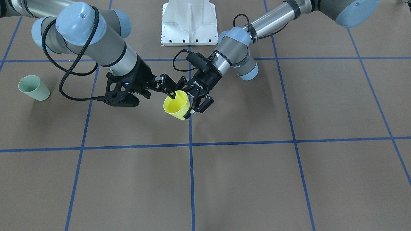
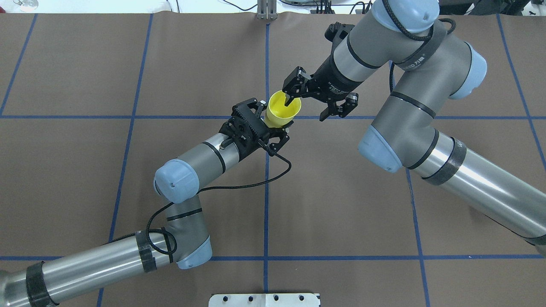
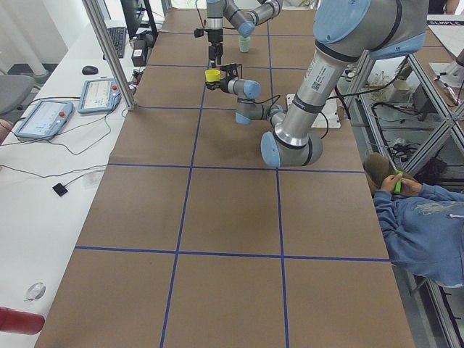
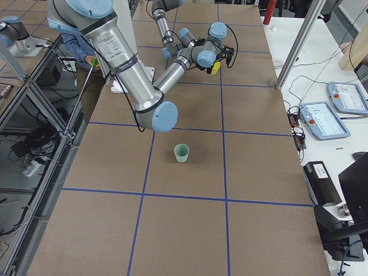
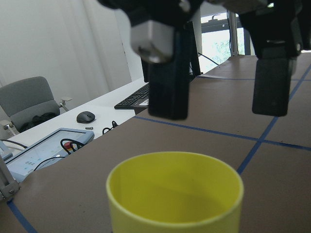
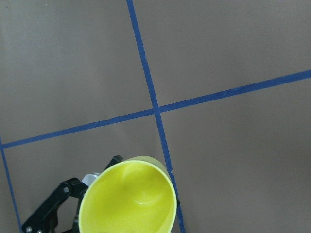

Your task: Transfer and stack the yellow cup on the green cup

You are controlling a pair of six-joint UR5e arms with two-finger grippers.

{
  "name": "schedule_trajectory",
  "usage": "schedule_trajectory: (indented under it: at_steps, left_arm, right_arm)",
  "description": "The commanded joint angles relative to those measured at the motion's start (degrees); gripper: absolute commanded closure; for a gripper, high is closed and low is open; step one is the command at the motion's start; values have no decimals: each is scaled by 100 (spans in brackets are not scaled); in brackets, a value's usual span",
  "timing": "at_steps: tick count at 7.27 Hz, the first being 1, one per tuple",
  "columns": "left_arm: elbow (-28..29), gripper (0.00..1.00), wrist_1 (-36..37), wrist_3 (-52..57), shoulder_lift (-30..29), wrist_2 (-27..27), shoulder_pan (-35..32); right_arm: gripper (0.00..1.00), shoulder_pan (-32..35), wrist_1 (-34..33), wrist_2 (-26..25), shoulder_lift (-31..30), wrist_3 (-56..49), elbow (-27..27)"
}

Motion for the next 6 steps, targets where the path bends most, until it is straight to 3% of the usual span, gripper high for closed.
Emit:
schedule_trajectory:
  at_steps: [1,2,4,6]
  left_arm:
    - [-111,31,-4,-13,-25,9,6]
    - [-102,31,-13,-13,1,9,6]
    - [-102,31,-4,-13,-8,9,15]
    - [-111,30,-13,-31,-34,9,58]
  right_arm:
    - [8,-15,8,-17,-23,-23,-76]
    - [13,-15,8,-8,-14,-14,-76]
    - [35,-15,34,-17,-6,-14,-68]
    - [37,-15,52,-43,3,-23,-68]
